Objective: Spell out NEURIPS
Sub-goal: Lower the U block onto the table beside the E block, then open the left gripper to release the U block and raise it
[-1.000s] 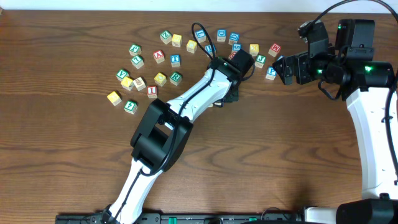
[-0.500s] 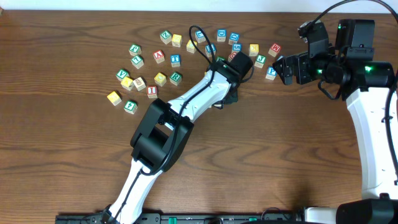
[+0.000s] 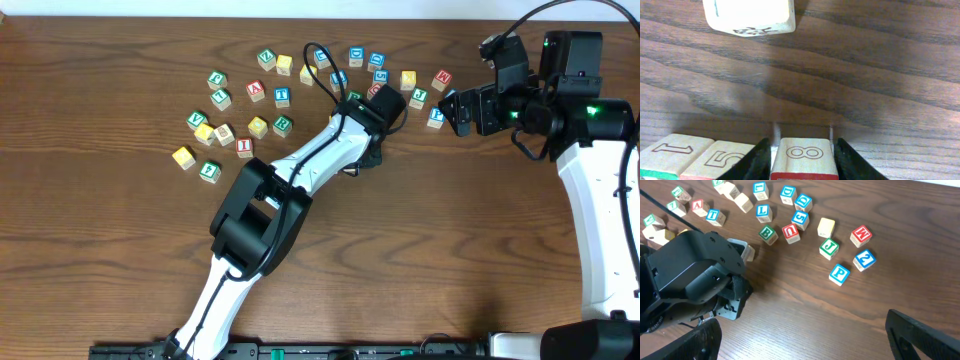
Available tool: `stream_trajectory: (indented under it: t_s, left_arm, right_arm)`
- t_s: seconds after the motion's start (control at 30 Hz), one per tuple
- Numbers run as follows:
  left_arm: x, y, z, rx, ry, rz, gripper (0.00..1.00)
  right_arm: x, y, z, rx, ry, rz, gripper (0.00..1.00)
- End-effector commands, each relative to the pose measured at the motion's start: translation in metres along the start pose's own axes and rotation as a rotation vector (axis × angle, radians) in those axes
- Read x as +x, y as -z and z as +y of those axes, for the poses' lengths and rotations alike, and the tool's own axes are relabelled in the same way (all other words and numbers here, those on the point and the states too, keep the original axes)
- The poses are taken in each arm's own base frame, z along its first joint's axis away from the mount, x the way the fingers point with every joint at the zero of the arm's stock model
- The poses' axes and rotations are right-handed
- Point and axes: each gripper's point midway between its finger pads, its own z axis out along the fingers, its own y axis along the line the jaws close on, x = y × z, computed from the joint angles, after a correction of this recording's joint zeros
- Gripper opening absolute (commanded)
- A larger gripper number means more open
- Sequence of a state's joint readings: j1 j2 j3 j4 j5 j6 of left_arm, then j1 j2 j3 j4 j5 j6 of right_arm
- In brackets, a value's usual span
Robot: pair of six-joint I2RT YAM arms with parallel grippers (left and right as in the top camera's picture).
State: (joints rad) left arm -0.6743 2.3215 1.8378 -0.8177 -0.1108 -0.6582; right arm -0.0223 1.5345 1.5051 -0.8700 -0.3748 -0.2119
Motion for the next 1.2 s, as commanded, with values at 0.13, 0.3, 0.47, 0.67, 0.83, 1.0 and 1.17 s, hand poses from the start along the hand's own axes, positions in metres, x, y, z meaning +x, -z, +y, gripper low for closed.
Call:
stream_trajectory:
  t_s: [0.13,0.3,0.47,0.67,0.83,1.0,1.17]
  left_arm:
    - [-0.002,-0.001,0.001,-0.009,-0.025,-0.004,0.41]
    - [-0.011,0.016,-0.001,0.014,-0.027,-0.035,0.41]
    - [-0.022,0.035,0.001,0.036,-0.054,-0.072,0.41]
    - [-0.035,0.054,0.006,0.059,-0.037,-0.108,0.41]
    - [-0.038,0.062,0.006,0.07,-0.041,-0.121,0.41]
    - [-0.041,0.069,0.005,0.078,-0.063,-0.135,0.4]
    - [-0.037,0.07,0.001,0.105,-0.045,-0.115,0.24]
  right_arm:
    - [-0.008,0.005,0.002,-0.011,0.002,-0.025,0.99]
    - [-0.008,0.005,0.002,-0.011,0.002,-0.025,0.99]
    - [-0.008,0.005,0.002,-0.011,0.002,-0.025,0.99]
    - [-0.008,0.005,0.002,-0.011,0.002,-0.025,0.99]
    - [-0.008,0.005,0.002,-0.011,0.002,-0.025,0.99]
    - [-0.008,0.005,0.002,-0.011,0.002,-0.025,0.99]
    - [-0.008,0.005,0.002,-0.011,0.002,-0.025,0.99]
